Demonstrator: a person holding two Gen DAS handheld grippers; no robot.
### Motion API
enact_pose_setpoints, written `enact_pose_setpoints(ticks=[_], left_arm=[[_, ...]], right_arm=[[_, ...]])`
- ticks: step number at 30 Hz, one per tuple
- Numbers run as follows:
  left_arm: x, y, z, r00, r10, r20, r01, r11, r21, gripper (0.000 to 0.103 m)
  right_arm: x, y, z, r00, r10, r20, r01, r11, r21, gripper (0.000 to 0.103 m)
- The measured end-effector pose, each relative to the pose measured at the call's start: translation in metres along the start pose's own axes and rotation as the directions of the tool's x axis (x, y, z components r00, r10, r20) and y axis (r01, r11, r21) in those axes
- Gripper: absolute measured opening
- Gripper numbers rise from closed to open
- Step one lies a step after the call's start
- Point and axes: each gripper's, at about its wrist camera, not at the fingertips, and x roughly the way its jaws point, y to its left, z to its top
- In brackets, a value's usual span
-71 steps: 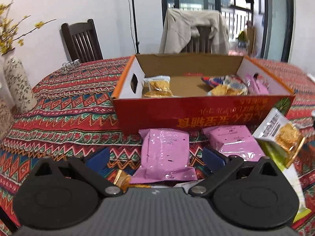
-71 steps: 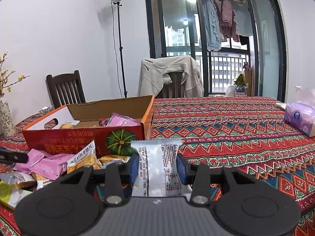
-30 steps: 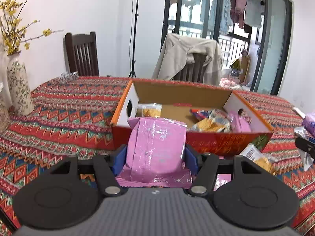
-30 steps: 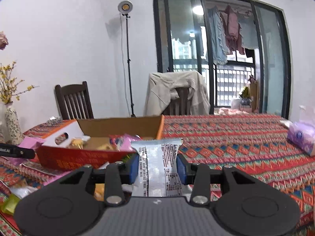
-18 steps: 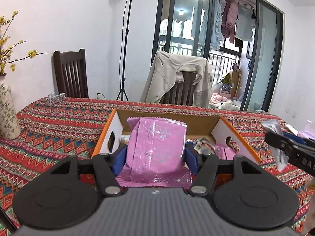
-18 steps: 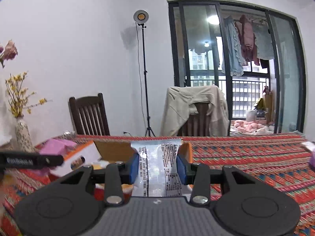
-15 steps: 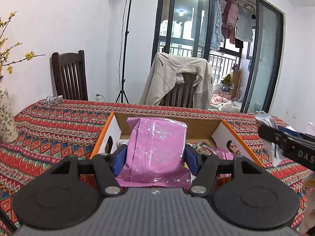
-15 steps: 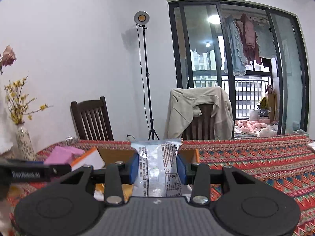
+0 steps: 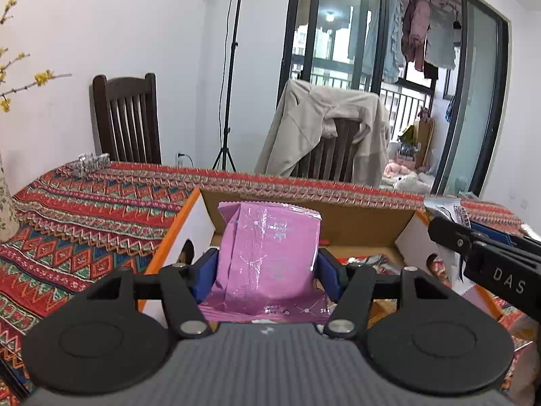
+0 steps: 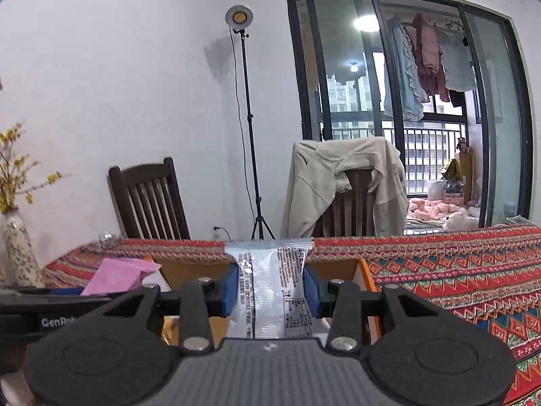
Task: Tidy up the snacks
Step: 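Carry both packets over the box and open the left gripper, then open the right gripper to drop its packet into the box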
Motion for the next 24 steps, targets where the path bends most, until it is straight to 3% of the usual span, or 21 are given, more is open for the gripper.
enact_pose_setpoints(ticks=[11,18,20,22,24], left_arm=[[0.022,0.003,-0.017,0.998,0.002,-0.07,-0.001,1.0,0.01,0.063],[0.019,0.005,-0.018,0.998,-0.021,-0.057,0.021,1.0,0.001,0.065],[0.015,0.005,-0.017,0.999,-0.026,-0.038,0.025,1.0,-0.004,0.074],[0.012,0.006,-0.016,1.0,-0.025,-0.019,0.024,1.0,-0.008,0.077],[0.009,0.008,-0.015,1.0,-0.028,-0.002,0.028,0.999,-0.016,0.083]], right_arm=[[0.018,-0.005,-0.025,0.995,0.0,-0.097,-0.002,1.0,-0.012,0.04],[0.019,-0.006,-0.029,0.994,-0.007,-0.112,0.006,1.0,-0.01,0.045],[0.017,-0.008,-0.029,0.994,-0.008,-0.108,0.008,1.0,-0.005,0.053],[0.016,-0.011,-0.027,0.995,-0.012,-0.1,0.013,1.0,0.003,0.077],[0.014,-0.012,-0.026,0.996,-0.015,-0.089,0.015,1.0,0.009,0.086]])
